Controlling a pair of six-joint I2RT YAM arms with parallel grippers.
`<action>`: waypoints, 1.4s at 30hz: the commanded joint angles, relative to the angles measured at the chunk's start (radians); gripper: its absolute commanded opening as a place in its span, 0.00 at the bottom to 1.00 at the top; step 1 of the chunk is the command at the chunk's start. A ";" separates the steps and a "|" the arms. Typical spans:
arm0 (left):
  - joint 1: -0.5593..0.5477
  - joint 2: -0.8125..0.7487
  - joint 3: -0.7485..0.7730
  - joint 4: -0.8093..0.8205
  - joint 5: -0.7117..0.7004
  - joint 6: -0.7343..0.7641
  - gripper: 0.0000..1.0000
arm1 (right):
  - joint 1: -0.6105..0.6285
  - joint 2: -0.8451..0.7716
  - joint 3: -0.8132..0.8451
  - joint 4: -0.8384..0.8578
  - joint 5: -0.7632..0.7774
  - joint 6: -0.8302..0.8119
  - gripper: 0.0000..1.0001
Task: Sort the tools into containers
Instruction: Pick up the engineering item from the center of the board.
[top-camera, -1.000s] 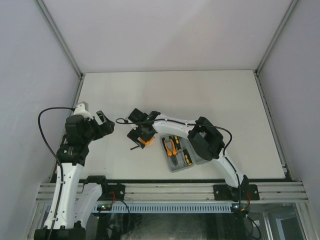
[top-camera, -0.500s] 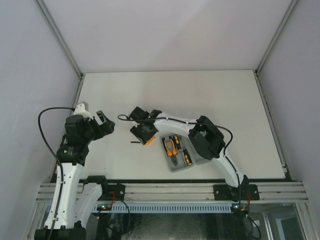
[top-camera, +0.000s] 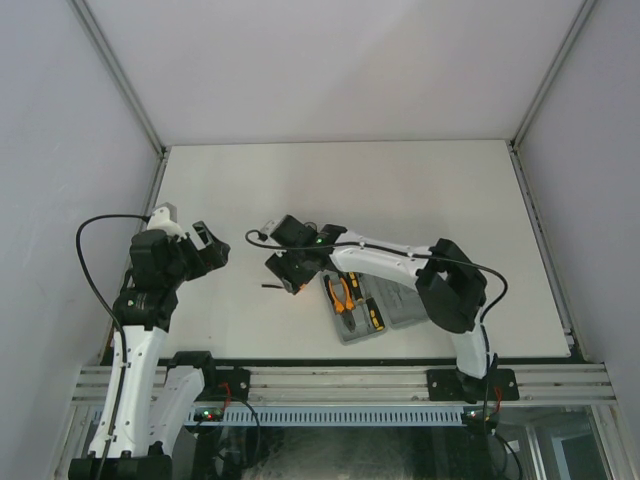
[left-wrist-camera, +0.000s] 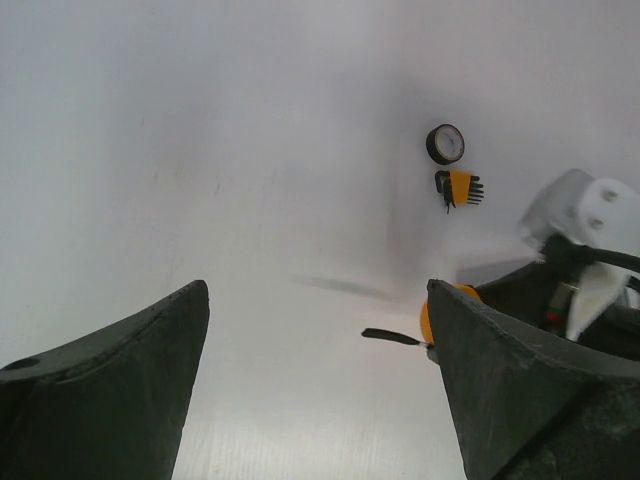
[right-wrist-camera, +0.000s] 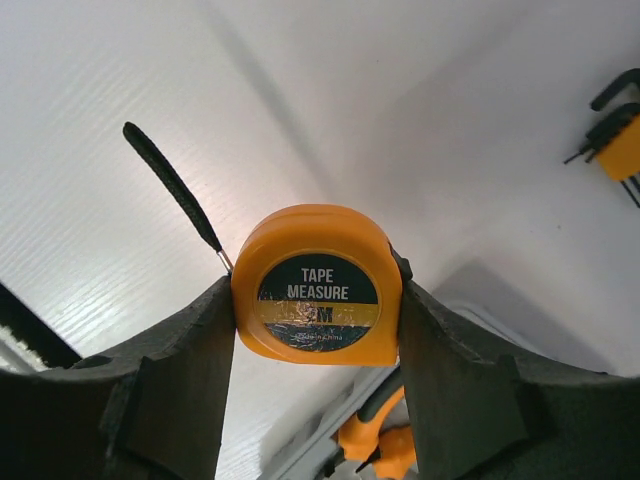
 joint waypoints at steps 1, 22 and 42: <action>0.011 0.003 -0.015 0.037 0.013 0.015 0.93 | -0.003 -0.145 -0.078 0.077 0.024 0.033 0.30; 0.011 0.030 -0.022 0.051 0.057 0.016 0.93 | -0.217 -0.672 -0.649 0.098 0.069 0.160 0.28; -0.616 0.286 -0.148 0.333 -0.068 -0.314 0.82 | -0.520 -1.117 -1.005 0.157 -0.057 0.318 0.25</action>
